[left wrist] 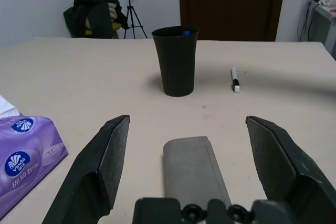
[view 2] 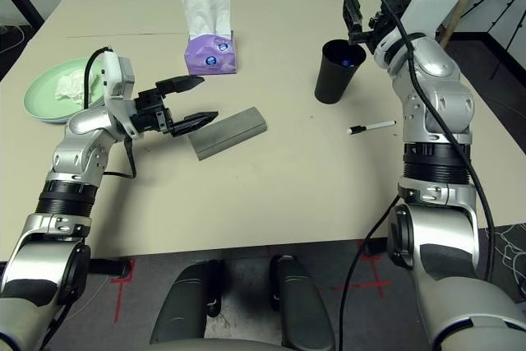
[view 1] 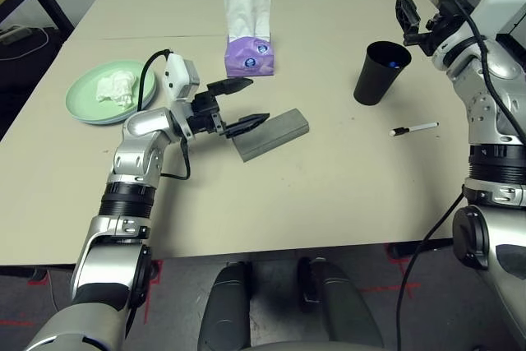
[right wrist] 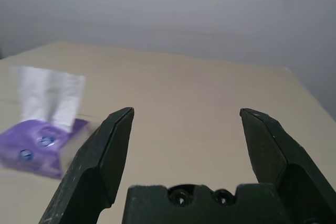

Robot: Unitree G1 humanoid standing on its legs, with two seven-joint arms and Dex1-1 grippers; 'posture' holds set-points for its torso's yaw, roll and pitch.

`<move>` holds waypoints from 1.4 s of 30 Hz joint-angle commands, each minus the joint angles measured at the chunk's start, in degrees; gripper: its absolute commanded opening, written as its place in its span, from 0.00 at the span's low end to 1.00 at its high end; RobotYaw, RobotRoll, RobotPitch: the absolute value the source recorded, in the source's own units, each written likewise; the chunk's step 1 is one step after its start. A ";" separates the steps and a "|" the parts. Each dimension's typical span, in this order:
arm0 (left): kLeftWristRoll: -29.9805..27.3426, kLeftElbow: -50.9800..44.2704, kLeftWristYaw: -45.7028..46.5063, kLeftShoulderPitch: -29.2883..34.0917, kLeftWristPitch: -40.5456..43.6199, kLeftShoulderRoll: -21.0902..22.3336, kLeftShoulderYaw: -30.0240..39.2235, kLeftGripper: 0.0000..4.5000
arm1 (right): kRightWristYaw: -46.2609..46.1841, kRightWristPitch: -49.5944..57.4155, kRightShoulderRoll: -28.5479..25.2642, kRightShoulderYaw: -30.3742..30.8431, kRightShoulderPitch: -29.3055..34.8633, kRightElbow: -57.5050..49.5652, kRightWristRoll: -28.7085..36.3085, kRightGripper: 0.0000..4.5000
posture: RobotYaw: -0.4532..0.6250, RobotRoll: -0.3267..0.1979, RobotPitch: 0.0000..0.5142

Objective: Organize and tidy the items on the table.

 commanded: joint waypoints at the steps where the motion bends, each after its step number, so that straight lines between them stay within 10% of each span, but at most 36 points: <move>1: -0.81 -2.42 0.74 1.88 1.12 -0.07 0.33 1.00 | 13.82 -0.95 -4.70 3.67 2.06 0.63 1.47 0.99 | 0.47 0.62 0.32; 7: -0.94 -5.70 1.90 4.89 1.89 0.43 0.40 1.00 | 29.90 -0.84 -11.74 9.87 5.41 -0.03 0.52 0.99 | 0.49 0.62 0.33; 19: -2.16 -9.92 3.58 6.51 4.50 1.07 0.49 1.00 | 51.32 -34.52 -22.68 27.24 -2.73 22.92 -22.43 0.99 | 0.51 0.62 0.36; 42: -2.03 -14.09 6.18 10.63 6.66 1.78 -0.10 1.00 | 44.28 -58.08 -18.98 35.87 -15.44 51.30 -44.69 0.99 | 0.54 0.62 0.49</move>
